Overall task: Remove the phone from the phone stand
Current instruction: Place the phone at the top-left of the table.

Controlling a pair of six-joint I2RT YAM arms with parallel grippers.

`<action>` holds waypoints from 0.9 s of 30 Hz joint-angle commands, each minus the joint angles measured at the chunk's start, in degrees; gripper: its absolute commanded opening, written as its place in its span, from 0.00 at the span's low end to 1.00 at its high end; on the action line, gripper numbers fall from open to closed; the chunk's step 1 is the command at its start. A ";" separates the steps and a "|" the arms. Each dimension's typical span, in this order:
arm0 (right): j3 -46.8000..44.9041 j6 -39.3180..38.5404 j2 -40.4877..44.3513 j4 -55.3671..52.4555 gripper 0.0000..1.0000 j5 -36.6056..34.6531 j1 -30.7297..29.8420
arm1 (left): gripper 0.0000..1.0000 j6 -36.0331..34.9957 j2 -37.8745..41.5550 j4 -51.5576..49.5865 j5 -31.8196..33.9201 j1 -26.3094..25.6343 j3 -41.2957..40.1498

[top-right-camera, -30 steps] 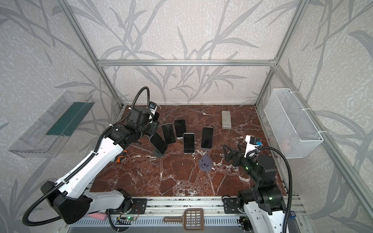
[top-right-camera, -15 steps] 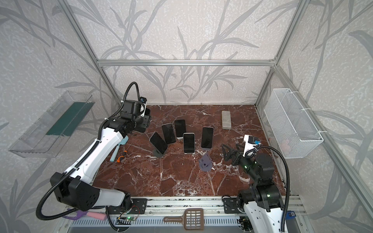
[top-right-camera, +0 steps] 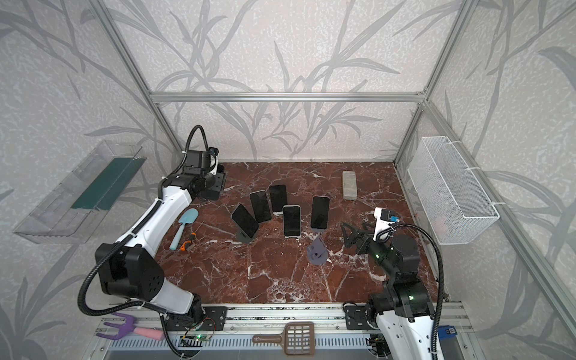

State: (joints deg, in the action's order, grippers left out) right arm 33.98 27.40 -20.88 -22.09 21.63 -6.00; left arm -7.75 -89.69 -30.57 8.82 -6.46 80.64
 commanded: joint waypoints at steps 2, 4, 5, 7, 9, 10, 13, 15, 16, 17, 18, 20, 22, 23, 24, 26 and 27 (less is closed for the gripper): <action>0.11 -0.33 -0.28 2.47 0.99 1.22 -0.12 | 0.60 1.19 -2.65 3.14 -2.32 1.39 -1.57; 0.13 -0.41 -0.30 2.23 0.99 1.22 -0.12 | 0.60 1.81 -4.37 3.40 -2.49 2.00 -2.13; 0.04 -0.42 -0.30 2.23 0.99 1.21 -0.10 | 0.60 2.09 -5.09 3.56 -2.51 2.26 -2.31; -0.27 -0.42 -0.30 2.28 0.99 1.10 -0.09 | 0.60 3.32 -6.82 3.55 -2.82 3.31 -2.37; -0.41 -0.48 -0.30 2.30 0.99 1.14 -0.07 | 0.60 4.44 -8.41 3.67 -3.07 4.46 -2.33; -0.45 -0.50 -0.30 2.33 0.99 1.14 -0.12 | 0.60 4.97 -9.47 3.76 -3.28 5.09 -2.25; -0.49 -0.63 -0.30 2.38 0.99 1.14 -0.15 | 0.60 6.43 -12.37 3.92 -4.55 6.42 -2.17; -0.49 -0.68 -0.23 2.21 0.99 1.16 -0.18 | 0.60 6.71 -14.55 3.72 -4.80 6.64 -1.72; -0.40 -0.74 -0.30 1.98 0.99 1.14 -0.10 | 0.60 6.98 -15.54 3.17 -4.74 6.72 -1.15; -0.33 -0.93 -0.30 1.81 0.99 1.05 -0.07 | 0.59 7.29 -16.31 2.47 -5.30 6.65 -0.39; -0.31 -1.01 -0.21 1.61 0.99 0.78 -0.15 | 0.59 7.64 -17.20 1.76 -5.54 6.66 0.24; -0.33 -1.18 -0.06 1.02 0.99 0.07 -0.12 | 0.59 8.00 -18.93 0.93 -5.24 6.76 1.16; -0.47 -1.21 0.26 0.89 0.99 -0.21 -0.09 | 0.59 8.03 -20.39 0.32 -5.99 6.77 1.84; -0.58 -1.12 0.23 0.86 0.99 -0.27 -0.11 | 0.59 7.82 -20.99 0.23 -6.07 6.80 2.12; -0.66 -1.19 0.23 0.87 0.99 -0.27 -0.13 | 0.59 7.55 -21.69 0.09 -6.06 6.80 2.52; -0.84 -1.20 0.01 0.97 0.99 -0.24 -0.12 | 0.59 6.95 -23.05 -0.68 -5.76 6.79 3.60; -0.84 -1.20 -0.14 1.13 0.99 -0.27 -0.10 | 0.60 6.82 -23.63 -0.98 -6.04 6.85 4.05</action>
State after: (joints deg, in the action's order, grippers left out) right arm 33.87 26.96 -20.95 -21.28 21.50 -6.00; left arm -0.43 -112.75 -30.28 3.20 0.43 81.49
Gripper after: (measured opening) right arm 0.987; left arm 0.706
